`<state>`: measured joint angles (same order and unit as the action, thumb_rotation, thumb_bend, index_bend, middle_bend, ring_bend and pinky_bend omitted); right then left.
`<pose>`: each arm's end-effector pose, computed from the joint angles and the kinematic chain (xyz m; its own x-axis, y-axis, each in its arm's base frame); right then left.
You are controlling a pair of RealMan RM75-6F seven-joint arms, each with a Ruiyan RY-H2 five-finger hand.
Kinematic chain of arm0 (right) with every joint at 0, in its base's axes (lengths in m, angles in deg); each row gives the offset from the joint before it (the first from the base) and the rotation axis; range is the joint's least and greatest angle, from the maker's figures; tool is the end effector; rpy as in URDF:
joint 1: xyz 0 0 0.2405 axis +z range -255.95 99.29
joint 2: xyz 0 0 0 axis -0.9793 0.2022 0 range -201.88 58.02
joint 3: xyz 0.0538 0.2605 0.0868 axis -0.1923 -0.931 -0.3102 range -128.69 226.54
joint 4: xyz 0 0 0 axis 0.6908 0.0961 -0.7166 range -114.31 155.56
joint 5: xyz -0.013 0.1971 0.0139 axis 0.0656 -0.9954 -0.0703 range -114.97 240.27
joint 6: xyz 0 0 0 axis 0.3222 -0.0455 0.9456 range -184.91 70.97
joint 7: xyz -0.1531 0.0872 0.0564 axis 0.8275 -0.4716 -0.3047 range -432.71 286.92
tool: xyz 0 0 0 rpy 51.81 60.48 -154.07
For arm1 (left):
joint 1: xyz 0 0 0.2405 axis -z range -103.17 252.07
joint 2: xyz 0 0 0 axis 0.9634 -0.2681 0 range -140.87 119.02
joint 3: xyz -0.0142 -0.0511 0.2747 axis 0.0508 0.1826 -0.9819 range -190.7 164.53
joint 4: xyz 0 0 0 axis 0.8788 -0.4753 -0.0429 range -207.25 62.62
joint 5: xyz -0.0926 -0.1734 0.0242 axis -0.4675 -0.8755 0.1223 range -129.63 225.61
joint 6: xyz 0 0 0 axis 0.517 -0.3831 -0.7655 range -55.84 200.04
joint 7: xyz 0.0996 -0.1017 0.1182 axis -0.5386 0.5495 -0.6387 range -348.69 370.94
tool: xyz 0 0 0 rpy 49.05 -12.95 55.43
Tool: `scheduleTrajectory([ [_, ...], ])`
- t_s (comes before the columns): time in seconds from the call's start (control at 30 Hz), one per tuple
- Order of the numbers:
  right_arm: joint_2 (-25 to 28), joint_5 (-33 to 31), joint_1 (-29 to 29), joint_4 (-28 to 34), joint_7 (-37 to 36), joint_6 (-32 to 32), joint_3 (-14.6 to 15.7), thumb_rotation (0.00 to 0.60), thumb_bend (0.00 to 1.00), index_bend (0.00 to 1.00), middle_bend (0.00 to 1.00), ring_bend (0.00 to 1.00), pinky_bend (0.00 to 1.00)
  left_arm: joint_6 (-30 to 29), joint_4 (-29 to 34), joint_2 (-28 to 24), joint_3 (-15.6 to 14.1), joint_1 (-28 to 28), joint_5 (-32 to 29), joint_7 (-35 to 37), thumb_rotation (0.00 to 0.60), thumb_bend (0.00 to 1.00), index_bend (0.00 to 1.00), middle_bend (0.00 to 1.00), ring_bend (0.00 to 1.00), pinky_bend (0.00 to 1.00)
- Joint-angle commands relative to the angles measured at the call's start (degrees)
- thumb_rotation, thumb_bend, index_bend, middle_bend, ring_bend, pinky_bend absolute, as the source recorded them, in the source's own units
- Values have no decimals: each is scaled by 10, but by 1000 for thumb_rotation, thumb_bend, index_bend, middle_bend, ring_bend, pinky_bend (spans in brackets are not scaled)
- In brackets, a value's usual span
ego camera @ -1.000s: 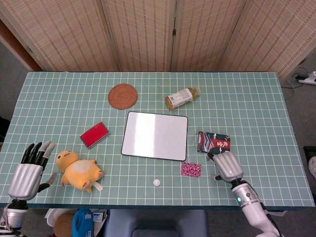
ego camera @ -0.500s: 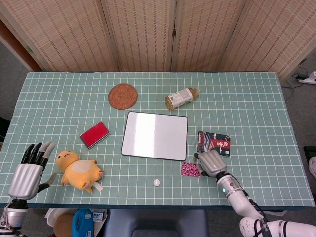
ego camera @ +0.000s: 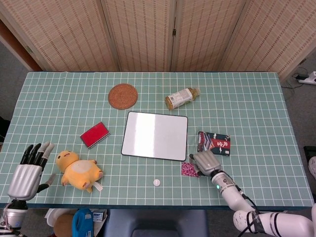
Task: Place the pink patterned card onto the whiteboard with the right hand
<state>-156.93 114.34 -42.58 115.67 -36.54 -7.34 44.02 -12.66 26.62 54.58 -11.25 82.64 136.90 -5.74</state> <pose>-0.2156 -0.3252 -0.0424 0.5404 -0.4990 0.6775 -0.8414 -0.3236 0.4328 -0.2827 0.2336 0.1557 0.5377 -0.0154 0.8430 0.8355 -0.1242 -0.5353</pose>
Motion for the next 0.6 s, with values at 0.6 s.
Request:
scheduleTrajectory([
  [0.6,-1,35,28,26,-19,2,42,600,550,368,890,953,1000,-4,-7,2,-1,-5,-1,7,600,281,16,13,14,0],
])
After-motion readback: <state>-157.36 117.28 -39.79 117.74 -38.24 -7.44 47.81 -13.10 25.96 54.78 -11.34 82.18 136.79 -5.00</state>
